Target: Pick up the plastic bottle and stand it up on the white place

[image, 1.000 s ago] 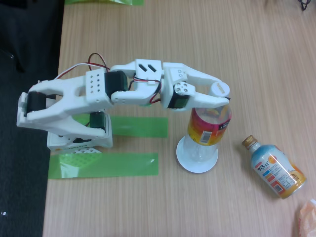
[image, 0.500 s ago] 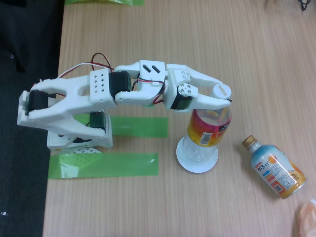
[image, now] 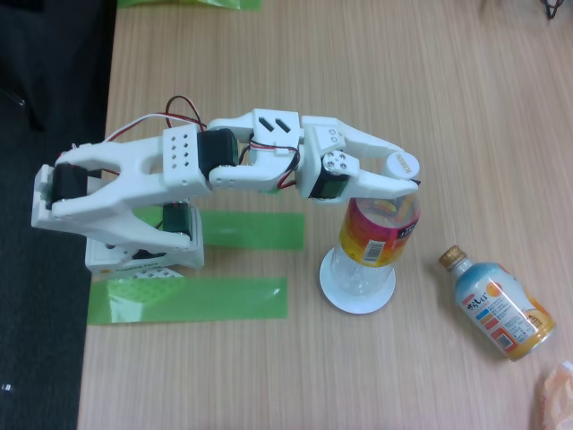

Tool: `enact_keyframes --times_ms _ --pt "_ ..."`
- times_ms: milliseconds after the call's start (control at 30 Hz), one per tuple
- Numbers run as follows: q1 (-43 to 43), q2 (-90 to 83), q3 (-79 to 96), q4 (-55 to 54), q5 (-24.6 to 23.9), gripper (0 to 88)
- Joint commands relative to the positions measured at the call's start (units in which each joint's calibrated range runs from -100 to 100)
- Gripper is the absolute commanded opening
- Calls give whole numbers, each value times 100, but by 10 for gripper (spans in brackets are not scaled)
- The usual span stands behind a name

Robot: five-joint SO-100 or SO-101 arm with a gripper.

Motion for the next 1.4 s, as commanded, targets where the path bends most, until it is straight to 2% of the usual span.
enact_keyframes --times_ms 0,400,667,767,1367 --pt "-13 -53 -218 -56 33 132" --pt "-13 -61 -73 -82 43 134" --pt "-13 -61 -46 -65 43 293" --pt "-13 -61 63 -91 43 325" --pt "54 -61 180 -22 48 330"
